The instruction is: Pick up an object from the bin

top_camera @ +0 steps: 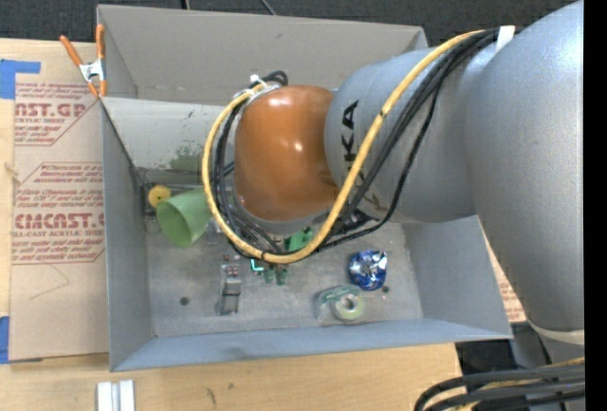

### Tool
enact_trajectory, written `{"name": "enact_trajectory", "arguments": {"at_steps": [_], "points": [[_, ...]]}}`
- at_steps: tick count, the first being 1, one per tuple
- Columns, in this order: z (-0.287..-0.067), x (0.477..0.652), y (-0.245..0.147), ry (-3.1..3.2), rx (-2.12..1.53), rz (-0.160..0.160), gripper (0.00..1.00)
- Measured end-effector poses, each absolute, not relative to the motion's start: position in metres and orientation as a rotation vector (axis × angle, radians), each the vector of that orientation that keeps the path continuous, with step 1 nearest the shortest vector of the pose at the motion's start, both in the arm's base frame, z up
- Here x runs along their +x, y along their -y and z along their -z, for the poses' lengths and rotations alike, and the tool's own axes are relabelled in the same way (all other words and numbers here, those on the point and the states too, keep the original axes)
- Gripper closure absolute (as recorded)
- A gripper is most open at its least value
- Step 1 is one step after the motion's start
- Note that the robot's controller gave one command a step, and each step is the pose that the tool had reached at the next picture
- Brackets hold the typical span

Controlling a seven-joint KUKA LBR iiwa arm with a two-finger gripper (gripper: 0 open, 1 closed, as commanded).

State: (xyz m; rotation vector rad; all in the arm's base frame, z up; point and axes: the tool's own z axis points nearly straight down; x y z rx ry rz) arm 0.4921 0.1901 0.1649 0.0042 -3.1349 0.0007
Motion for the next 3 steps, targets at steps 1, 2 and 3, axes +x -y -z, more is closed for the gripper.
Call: {"name": "enact_trajectory", "arguments": {"at_steps": [1,2,3], "points": [[-0.129,0.551,-0.206,3.143,0.045,0.001,0.00],[-0.083,0.598,-0.202,3.158,0.002,0.011,0.00],[-0.087,0.597,-0.202,3.156,0.004,0.011,1.00]]}}
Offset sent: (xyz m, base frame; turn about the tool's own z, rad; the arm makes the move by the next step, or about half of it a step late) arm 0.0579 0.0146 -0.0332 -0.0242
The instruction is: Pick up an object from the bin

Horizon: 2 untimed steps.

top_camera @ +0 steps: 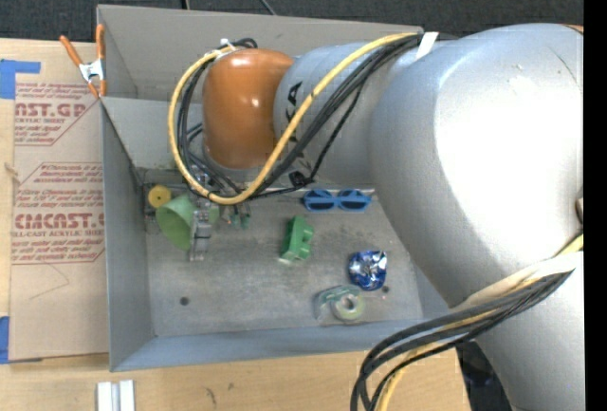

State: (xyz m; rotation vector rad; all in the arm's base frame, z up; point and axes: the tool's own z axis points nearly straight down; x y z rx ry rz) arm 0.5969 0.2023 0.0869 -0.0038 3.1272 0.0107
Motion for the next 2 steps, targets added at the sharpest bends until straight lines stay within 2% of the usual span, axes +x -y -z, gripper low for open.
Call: {"name": "enact_trajectory", "arguments": {"at_steps": [1,2], "points": [[-0.228,0.578,-0.228,-3.128,-0.128,-0.006,1.00],[-0.140,0.584,-0.229,-3.145,0.080,0.001,1.00]]}}
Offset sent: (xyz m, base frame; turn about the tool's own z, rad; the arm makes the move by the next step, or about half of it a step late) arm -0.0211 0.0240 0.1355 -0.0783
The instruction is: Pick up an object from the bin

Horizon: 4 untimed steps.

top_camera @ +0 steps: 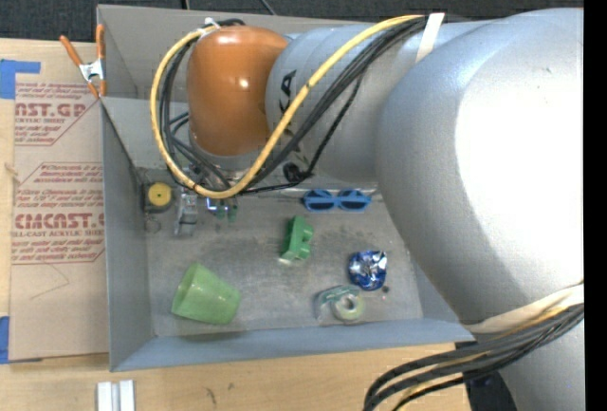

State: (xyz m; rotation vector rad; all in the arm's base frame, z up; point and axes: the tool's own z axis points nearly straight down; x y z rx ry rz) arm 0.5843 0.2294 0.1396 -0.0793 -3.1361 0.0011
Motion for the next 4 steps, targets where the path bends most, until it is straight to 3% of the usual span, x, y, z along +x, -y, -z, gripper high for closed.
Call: {"name": "enact_trajectory", "arguments": {"at_steps": [1,2,3,4], "points": [[-0.164,0.545,-0.224,3.140,0.134,0.001,1.00],[-0.164,0.545,-0.224,3.140,0.133,0.002,0.00],[-0.070,0.501,-0.166,3.097,0.551,0.000,0.00],[-0.071,0.502,-0.168,3.098,0.552,0.003,1.00]]}}
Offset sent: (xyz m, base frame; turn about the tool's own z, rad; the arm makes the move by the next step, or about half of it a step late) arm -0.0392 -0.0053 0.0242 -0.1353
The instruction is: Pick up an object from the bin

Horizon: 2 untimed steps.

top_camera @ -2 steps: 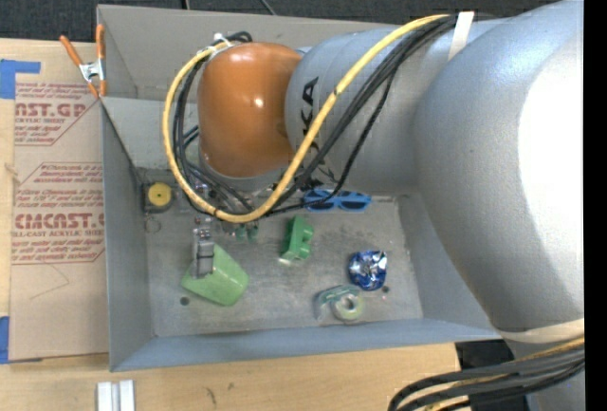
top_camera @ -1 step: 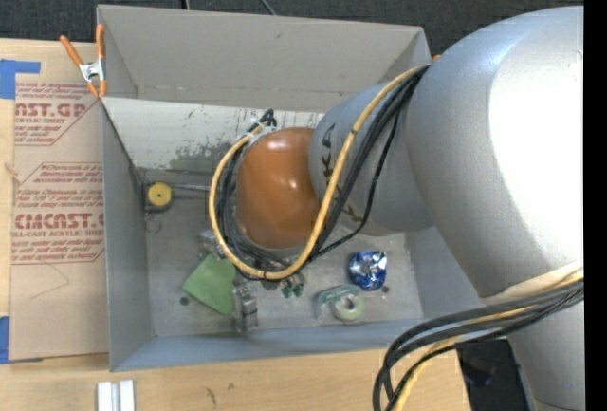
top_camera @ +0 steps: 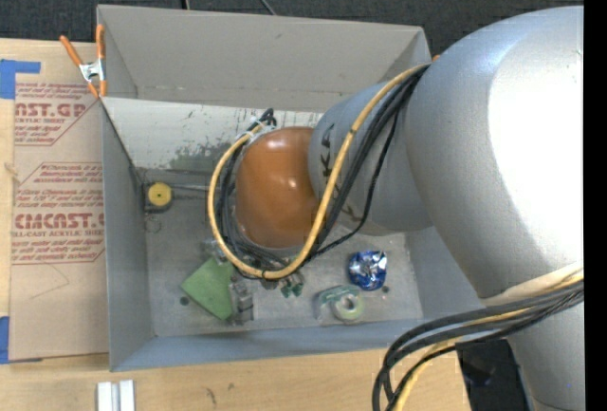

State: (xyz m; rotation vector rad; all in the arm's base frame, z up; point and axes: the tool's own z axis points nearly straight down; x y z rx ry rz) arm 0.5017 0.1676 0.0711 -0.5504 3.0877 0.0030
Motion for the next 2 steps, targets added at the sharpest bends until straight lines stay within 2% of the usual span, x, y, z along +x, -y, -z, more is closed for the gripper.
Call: {"name": "enact_trajectory", "arguments": {"at_steps": [1,2], "points": [[-0.177,0.511,-0.184,-3.089,-0.514,-0.003,1.00],[-0.247,0.518,-0.189,-3.080,-0.561,-0.003,1.00]]}}
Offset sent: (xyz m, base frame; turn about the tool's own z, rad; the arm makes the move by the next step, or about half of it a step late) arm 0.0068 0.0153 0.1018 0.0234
